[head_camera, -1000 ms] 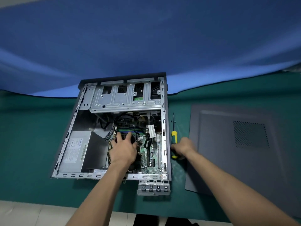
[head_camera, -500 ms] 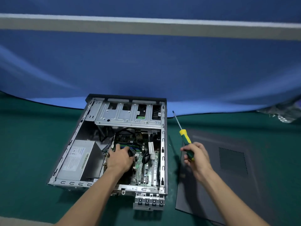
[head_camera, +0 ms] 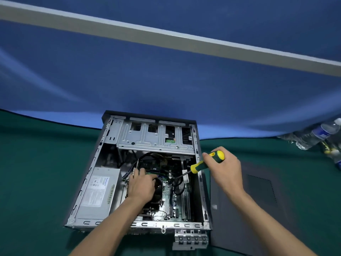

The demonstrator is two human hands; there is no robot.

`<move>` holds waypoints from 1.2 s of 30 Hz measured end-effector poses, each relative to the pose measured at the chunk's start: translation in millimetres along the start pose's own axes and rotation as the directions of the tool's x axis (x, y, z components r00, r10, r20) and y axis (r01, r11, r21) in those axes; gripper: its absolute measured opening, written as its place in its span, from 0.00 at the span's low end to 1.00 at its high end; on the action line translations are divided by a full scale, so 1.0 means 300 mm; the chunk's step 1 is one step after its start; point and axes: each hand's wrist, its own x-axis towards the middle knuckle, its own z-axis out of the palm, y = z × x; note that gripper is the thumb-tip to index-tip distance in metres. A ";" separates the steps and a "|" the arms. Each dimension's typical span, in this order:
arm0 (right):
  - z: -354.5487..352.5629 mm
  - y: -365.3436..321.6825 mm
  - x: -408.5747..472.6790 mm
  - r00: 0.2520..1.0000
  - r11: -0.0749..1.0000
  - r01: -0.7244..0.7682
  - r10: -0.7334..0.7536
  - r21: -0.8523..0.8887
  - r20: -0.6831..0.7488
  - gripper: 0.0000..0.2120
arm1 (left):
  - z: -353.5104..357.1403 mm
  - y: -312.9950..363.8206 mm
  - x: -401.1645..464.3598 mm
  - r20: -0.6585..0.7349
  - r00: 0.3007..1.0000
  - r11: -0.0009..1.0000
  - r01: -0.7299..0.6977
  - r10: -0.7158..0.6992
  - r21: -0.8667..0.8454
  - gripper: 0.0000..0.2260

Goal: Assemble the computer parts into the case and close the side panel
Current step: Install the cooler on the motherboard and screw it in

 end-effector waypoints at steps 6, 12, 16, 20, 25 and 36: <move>0.084 -0.051 -0.014 0.998 0.987 0.063 -0.059 -0.145 0.033 0.15 | 0.018 0.022 0.014 -0.027 0.999 0.993 -0.047 0.044 -0.107 0.16; 0.139 -0.053 -0.032 0.999 0.989 0.043 -0.039 -0.143 0.033 0.13 | 0.034 0.018 0.021 0.089 0.995 0.996 -0.043 0.050 -0.080 0.19; 0.165 -0.038 -0.041 0.999 0.985 0.040 -0.035 -0.168 0.034 0.12 | 0.032 0.014 0.033 0.114 0.993 0.995 -0.032 0.043 -0.095 0.19; 0.166 -0.028 -0.041 0.999 0.980 0.031 -0.025 -0.196 0.030 0.12 | 0.034 0.015 0.042 0.135 0.990 0.994 -0.032 0.046 -0.103 0.19; 0.174 -0.033 -0.044 0.998 0.974 0.058 -0.048 -0.219 0.051 0.12 | 0.032 0.012 0.041 0.127 0.990 0.993 -0.045 0.059 -0.112 0.19; 0.183 -0.042 -0.047 0.995 0.961 0.049 -0.022 -0.274 0.099 0.12 | 0.026 0.025 0.037 0.132 0.991 0.987 0.007 0.014 -0.158 0.20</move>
